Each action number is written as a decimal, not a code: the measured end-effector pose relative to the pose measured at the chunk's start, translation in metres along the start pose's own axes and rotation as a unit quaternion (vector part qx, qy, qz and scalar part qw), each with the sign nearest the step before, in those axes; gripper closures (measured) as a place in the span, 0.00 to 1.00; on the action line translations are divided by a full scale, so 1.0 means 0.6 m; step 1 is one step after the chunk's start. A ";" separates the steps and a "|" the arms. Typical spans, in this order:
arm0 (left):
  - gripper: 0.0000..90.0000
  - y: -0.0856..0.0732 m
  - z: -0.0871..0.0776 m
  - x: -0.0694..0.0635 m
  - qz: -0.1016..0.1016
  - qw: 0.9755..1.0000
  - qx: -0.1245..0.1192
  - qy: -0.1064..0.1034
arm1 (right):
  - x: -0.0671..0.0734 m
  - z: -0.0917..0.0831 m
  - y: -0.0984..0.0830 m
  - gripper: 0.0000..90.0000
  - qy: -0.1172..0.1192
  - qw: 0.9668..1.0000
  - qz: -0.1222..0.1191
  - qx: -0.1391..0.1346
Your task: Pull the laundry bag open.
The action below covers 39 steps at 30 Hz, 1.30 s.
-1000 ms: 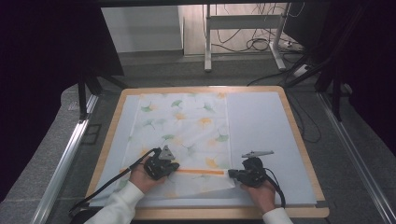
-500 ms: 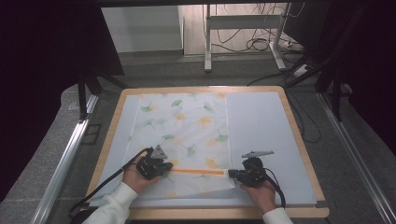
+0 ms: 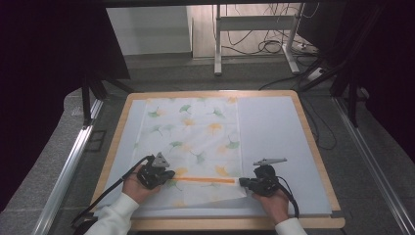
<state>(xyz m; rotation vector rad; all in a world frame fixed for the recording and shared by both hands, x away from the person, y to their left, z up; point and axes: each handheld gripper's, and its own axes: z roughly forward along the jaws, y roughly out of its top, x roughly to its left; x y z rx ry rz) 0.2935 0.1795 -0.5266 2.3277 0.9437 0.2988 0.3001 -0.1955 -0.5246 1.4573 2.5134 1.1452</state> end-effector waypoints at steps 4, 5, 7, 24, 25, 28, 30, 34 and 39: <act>1.00 -0.006 -0.004 0.006 -0.005 1.000 0.000 0.000 | 0.000 0.000 0.000 1.00 0.000 1.000 -0.001 0.001; 1.00 -0.007 -0.005 0.007 -0.007 1.000 0.000 0.001 | 0.000 0.000 0.000 1.00 0.000 1.000 -0.001 0.001; 1.00 -0.010 -0.007 0.010 -0.011 1.000 0.000 0.001 | 0.000 0.000 0.000 1.00 0.000 1.000 -0.001 0.001; 1.00 -0.044 -0.031 0.036 -0.037 0.999 0.002 0.017 | 0.001 0.000 0.000 1.00 -0.001 1.000 -0.001 0.001; 1.00 -0.045 -0.033 0.038 -0.039 0.999 0.001 0.016 | 0.001 0.000 0.000 1.00 -0.001 1.000 -0.001 0.001; 1.00 -0.051 -0.037 0.042 -0.042 0.999 0.002 0.019 | 0.001 0.000 0.000 1.00 -0.001 1.000 -0.001 0.001; 1.00 -0.054 -0.040 0.043 -0.044 0.999 0.003 0.022 | 0.000 0.000 0.000 1.00 -0.001 1.000 -0.002 0.001; 1.00 -0.064 -0.047 0.051 -0.053 0.998 0.002 0.026 | 0.000 0.000 0.000 1.00 0.000 1.000 -0.001 0.001; 1.00 -0.073 -0.053 0.058 -0.059 0.998 0.004 0.032 | 0.001 0.000 0.000 1.00 -0.001 1.000 -0.002 0.001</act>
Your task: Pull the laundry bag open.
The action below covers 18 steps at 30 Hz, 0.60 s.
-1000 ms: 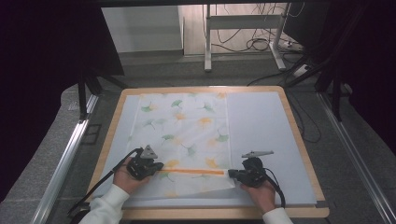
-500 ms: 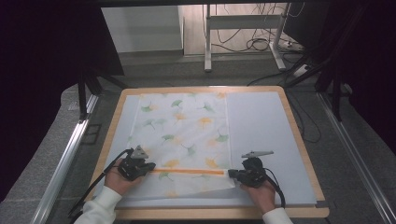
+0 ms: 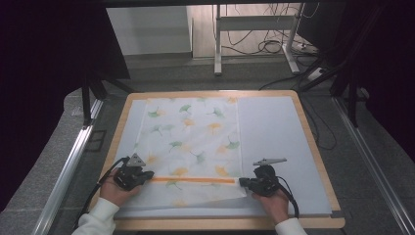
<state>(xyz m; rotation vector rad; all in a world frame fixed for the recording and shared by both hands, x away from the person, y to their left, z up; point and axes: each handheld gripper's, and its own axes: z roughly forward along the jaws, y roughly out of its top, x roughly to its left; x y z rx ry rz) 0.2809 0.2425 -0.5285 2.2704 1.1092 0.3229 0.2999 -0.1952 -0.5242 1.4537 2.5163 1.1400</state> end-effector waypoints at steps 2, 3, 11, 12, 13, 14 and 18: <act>1.00 -0.003 -0.002 0.002 -0.004 1.000 0.000 0.000 | 0.000 0.000 0.000 1.00 0.000 1.000 0.000 0.000; 1.00 -0.004 -0.003 0.004 -0.003 1.000 0.000 0.002 | 0.000 0.000 0.000 1.00 0.000 1.000 0.000 0.000; 1.00 -0.015 -0.010 0.016 -0.016 1.000 0.000 0.006 | 0.000 -0.001 0.000 1.00 -0.002 1.000 -0.002 0.002; 1.00 -0.016 -0.011 0.017 -0.018 1.000 0.000 0.006 | 0.000 -0.001 0.000 1.00 -0.003 1.000 -0.002 0.003; 1.00 -0.017 -0.013 0.019 -0.018 1.000 0.000 0.008 | 0.000 -0.001 0.000 1.00 -0.003 1.000 -0.003 0.003; 1.00 -0.019 -0.014 0.020 -0.020 1.000 -0.001 0.008 | 0.000 -0.001 0.000 1.00 -0.006 1.000 -0.003 0.004; 1.00 -0.026 -0.019 0.026 -0.027 1.000 -0.001 0.011 | 0.001 -0.001 0.000 1.00 -0.006 1.000 -0.004 0.004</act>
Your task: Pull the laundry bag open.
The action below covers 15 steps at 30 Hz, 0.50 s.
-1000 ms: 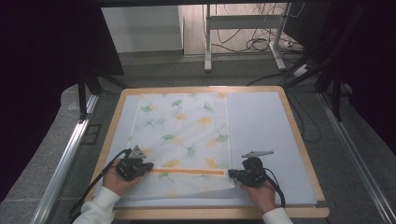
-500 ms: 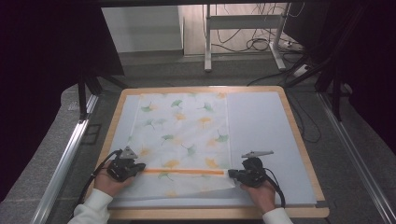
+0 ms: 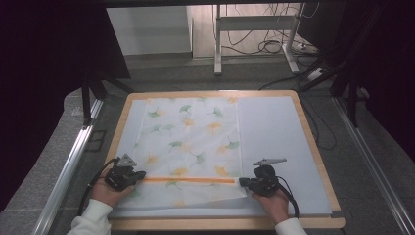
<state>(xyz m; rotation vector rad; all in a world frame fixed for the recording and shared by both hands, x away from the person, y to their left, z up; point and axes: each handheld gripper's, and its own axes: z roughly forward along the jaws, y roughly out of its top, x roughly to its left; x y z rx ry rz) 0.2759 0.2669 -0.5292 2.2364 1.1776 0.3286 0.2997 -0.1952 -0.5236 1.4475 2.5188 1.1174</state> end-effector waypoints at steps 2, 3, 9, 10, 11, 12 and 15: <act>1.00 -0.003 -0.002 0.004 -0.004 1.000 -0.002 0.001 | 0.000 0.000 0.000 1.00 0.000 1.000 0.000 0.000; 1.00 -0.004 -0.004 0.005 -0.005 1.000 -0.002 0.002 | 0.000 0.000 0.000 1.00 0.000 1.000 -0.001 0.000; 1.00 -0.013 -0.011 0.015 -0.016 1.000 -0.006 0.005 | 0.000 0.000 0.000 1.00 0.000 1.000 -0.001 0.000; 1.00 -0.014 -0.012 0.016 -0.019 1.000 -0.008 0.005 | 0.000 0.000 0.000 1.00 0.000 1.000 -0.001 0.000; 1.00 -0.016 -0.013 0.017 -0.021 1.000 -0.008 0.006 | 0.000 0.000 0.000 1.00 0.000 1.000 -0.001 0.000; 1.00 -0.017 -0.014 0.019 -0.023 1.000 -0.010 0.003 | 0.000 0.000 0.000 1.00 0.000 1.000 -0.001 0.000; 1.00 -0.020 -0.018 0.023 -0.027 1.000 -0.011 0.007 | 0.000 0.000 0.000 1.00 -0.001 1.000 -0.001 0.000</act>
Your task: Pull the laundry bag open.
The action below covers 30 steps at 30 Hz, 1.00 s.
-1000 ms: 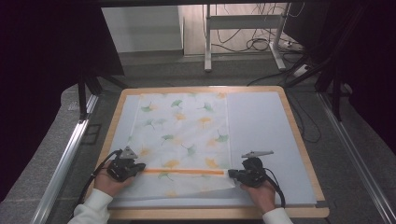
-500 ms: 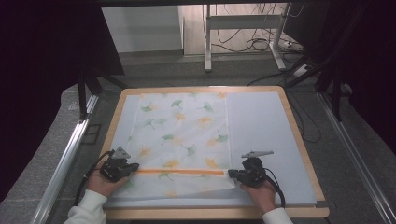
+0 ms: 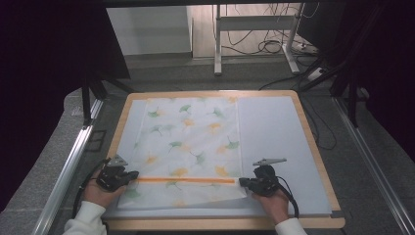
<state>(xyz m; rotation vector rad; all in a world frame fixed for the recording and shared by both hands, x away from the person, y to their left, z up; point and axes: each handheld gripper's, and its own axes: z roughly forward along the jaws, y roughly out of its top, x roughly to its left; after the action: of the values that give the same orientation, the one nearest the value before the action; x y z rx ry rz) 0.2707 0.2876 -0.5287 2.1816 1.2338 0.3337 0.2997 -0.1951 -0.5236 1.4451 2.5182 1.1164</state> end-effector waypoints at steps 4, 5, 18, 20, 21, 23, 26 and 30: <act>1.00 -0.006 -0.005 0.007 -0.006 1.000 -0.001 0.002 | 0.000 0.000 0.000 1.00 0.004 1.000 -0.001 -0.001; 1.00 -0.007 -0.006 0.008 -0.007 1.000 -0.002 0.002 | 0.000 0.000 0.000 1.00 0.005 1.000 -0.001 -0.001; 1.00 -0.024 -0.020 0.032 -0.030 0.999 -0.009 0.015 | 0.000 0.000 0.000 1.00 0.001 1.000 -0.001 0.000; 1.00 -0.023 -0.020 0.032 -0.028 0.999 -0.009 0.017 | 0.000 0.000 0.000 1.00 0.001 1.000 -0.001 0.001; 1.00 -0.023 -0.020 0.031 -0.027 0.999 -0.008 0.019 | 0.000 0.000 0.000 1.00 0.001 1.000 -0.001 0.000; 1.00 -0.023 -0.019 0.030 -0.025 0.999 -0.008 0.020 | 0.000 0.001 0.000 1.00 0.003 1.000 0.001 -0.003; 1.00 -0.023 -0.017 0.031 -0.026 0.999 -0.008 0.019 | 0.000 0.001 -0.001 1.00 0.004 1.000 0.001 -0.004; 0.99 -0.023 -0.013 0.032 -0.029 0.999 -0.011 0.019 | 0.001 0.001 0.000 1.00 0.003 1.000 -0.003 -0.004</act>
<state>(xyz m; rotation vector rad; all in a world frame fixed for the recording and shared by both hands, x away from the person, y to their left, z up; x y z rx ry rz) 0.2675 0.3120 -0.5323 2.1246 1.3059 0.3649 0.2993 -0.1945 -0.5239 1.4338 2.5174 1.1308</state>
